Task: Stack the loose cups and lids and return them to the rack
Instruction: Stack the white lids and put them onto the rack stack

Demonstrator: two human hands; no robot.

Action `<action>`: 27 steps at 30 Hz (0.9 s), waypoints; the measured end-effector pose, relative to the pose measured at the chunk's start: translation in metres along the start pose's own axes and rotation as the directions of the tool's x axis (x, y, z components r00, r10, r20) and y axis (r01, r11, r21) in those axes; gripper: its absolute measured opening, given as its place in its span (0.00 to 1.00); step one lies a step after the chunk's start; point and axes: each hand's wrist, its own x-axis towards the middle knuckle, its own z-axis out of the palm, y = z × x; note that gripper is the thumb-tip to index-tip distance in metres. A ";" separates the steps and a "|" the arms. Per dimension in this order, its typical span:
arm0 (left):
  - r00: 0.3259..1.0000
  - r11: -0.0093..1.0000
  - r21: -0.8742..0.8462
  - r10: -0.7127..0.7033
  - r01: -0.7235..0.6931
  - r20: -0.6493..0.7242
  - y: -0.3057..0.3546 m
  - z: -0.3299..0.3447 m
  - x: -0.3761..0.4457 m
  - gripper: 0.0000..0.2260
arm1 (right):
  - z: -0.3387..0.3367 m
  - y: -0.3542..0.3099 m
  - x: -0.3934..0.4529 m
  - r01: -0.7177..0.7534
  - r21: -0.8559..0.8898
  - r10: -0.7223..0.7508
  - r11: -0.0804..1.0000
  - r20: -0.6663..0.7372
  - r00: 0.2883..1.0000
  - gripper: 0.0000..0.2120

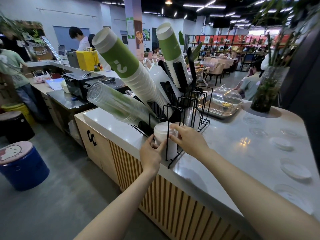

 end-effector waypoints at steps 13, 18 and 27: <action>0.999 0.999 0.050 0.000 0.001 -0.032 0.006 -0.011 -0.004 0.25 | -0.001 -0.001 -0.010 -0.022 0.083 0.012 0.996 0.125 0.992 0.30; 0.998 0.997 -0.057 -0.044 0.042 -0.037 0.011 -0.013 -0.011 0.15 | 0.003 -0.001 -0.021 -0.046 0.152 0.034 0.987 0.083 0.996 0.31; 0.999 0.998 -0.059 0.008 -0.006 0.047 0.028 -0.006 -0.031 0.16 | 0.007 0.004 -0.054 -0.128 0.278 0.133 0.952 0.001 0.991 0.25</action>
